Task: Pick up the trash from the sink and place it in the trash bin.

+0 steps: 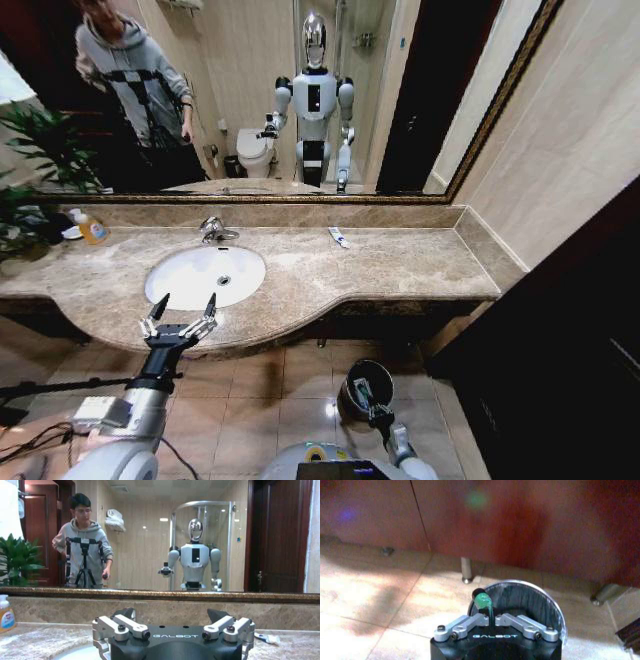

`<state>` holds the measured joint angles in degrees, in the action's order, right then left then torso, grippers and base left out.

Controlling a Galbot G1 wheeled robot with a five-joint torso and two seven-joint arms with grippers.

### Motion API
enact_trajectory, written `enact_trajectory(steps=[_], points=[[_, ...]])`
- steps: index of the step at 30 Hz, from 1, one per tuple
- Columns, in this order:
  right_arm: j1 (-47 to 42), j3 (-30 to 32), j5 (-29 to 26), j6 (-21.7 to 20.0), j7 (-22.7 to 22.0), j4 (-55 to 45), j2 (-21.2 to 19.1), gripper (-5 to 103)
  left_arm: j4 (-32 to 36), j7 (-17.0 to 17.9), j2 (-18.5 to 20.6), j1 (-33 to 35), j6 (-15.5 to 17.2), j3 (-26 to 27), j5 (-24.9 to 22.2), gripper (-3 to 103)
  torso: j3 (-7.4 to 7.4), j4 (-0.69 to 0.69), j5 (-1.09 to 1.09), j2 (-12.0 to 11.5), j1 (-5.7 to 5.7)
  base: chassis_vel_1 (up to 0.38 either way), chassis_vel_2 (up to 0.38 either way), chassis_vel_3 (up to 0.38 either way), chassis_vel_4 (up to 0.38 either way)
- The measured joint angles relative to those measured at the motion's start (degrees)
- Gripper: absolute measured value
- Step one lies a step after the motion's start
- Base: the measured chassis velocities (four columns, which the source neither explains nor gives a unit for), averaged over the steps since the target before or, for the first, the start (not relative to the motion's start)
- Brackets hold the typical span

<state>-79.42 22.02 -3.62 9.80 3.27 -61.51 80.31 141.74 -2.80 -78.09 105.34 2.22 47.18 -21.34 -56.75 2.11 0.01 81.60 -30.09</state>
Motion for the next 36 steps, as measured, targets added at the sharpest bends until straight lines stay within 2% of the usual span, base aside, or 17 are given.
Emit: enact_trajectory(steps=[10,25,36], points=[[8.5,0.0,1.7,-0.6,0.6,12.3,1.4,1,0.0,0.0,0.0,0.0,0.0,0.0,0.0,100,0.0,0.0,-0.01,0.0,0.0,0.0,0.0,0.0,0.0],[20.3,1.1,5.4,1.6,0.5,30.9,2.4,1,0.0,0.0,0.0,0.0,0.0,0.0,0.0,100,0.0,-0.01,-0.01,0.0,0.0,0.0,0.0,0.0,0.0],[25.3,2.0,7.1,1.0,0.5,39.4,3.1,1,0.0,0.0,0.0,0.0,0.0,0.0,0.0,100,0.0,0.0,-0.01,0.0,0.0,0.0,0.0,0.0,0.0]])
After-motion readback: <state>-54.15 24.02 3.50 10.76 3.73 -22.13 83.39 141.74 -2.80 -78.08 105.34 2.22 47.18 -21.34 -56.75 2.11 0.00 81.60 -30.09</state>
